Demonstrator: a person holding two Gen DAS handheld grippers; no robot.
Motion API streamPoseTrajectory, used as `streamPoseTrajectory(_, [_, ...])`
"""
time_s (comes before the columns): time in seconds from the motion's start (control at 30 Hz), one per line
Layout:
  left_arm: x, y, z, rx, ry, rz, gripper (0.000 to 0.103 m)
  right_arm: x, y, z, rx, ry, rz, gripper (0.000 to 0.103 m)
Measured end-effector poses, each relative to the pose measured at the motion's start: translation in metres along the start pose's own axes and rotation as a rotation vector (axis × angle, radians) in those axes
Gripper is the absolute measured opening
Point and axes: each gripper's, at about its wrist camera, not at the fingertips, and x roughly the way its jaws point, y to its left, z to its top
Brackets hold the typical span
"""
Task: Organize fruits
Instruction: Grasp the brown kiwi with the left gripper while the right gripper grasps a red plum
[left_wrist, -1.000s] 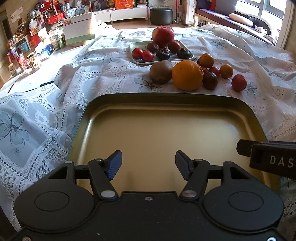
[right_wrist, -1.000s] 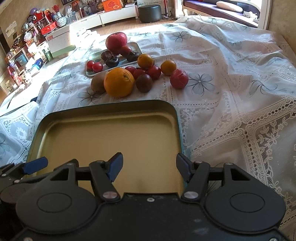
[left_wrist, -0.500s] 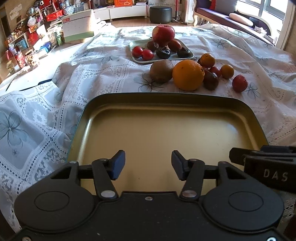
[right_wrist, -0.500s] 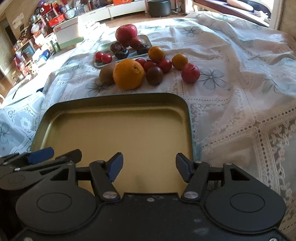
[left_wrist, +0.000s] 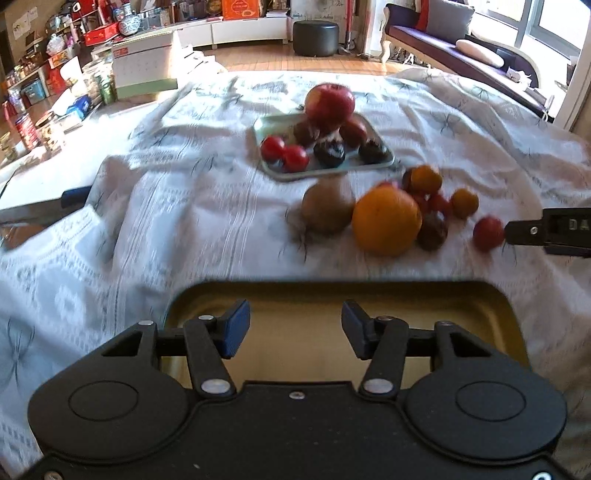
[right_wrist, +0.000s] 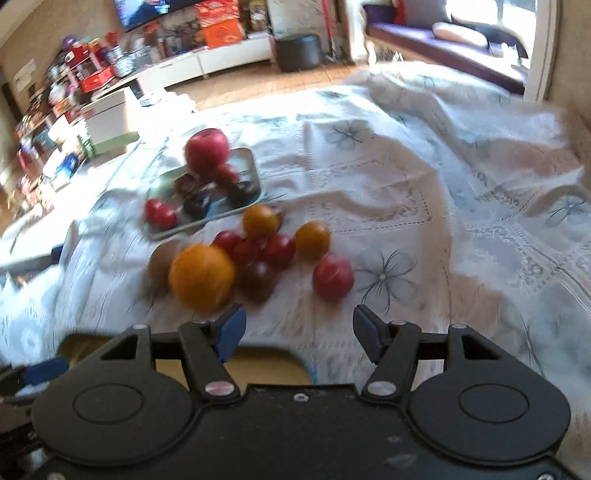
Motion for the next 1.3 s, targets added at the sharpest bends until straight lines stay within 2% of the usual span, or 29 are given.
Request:
streamPoseTrajectory(0.13, [0.012, -0.003, 0.019, 0.007, -0.003, -0.007, 0.059, 0.03, -0.021, 0.022, 0.075, 0.067, -0.006, 0.066])
streamPoseTrajectory(0.3, [0.034, -0.007, 0.039, 0.013, 0.031, -0.046, 0.059, 0.056, -0.032, 0.024, 0.117, 0.116, -0.013, 0.066])
streamPoseTrajectory(0.77, [0.095, -0.012, 0.086, -0.027, 0.06, 0.005, 0.059, 0.085, -0.018, 0.031, 0.045, 0.112, -0.089, 0.064])
streamPoseTrajectory(0.83, [0.105, -0.011, 0.09, -0.054, 0.071, -0.001, 0.064, 0.089, -0.017, 0.031, 0.04, 0.116, -0.096, 0.064])
streamPoseTrajectory(0.93, [0.115, -0.015, 0.095, -0.069, 0.093, -0.039, 0.063, 0.093, -0.016, 0.03, 0.032, 0.131, -0.096, 0.064])
streamPoseTrajectory(1.1, [0.127, -0.025, 0.097, -0.035, 0.094, -0.031, 0.066, 0.094, -0.011, 0.027, 0.002, 0.123, -0.101, 0.065])
streamPoseTrajectory(1.17, [0.132, -0.025, 0.097, -0.03, 0.097, -0.026, 0.07, 0.094, -0.011, 0.027, 0.004, 0.119, -0.1, 0.065])
streamPoseTrajectory(1.3, [0.146, -0.017, 0.098, -0.075, 0.117, -0.041, 0.075, 0.095, -0.015, 0.028, 0.033, 0.125, -0.097, 0.064])
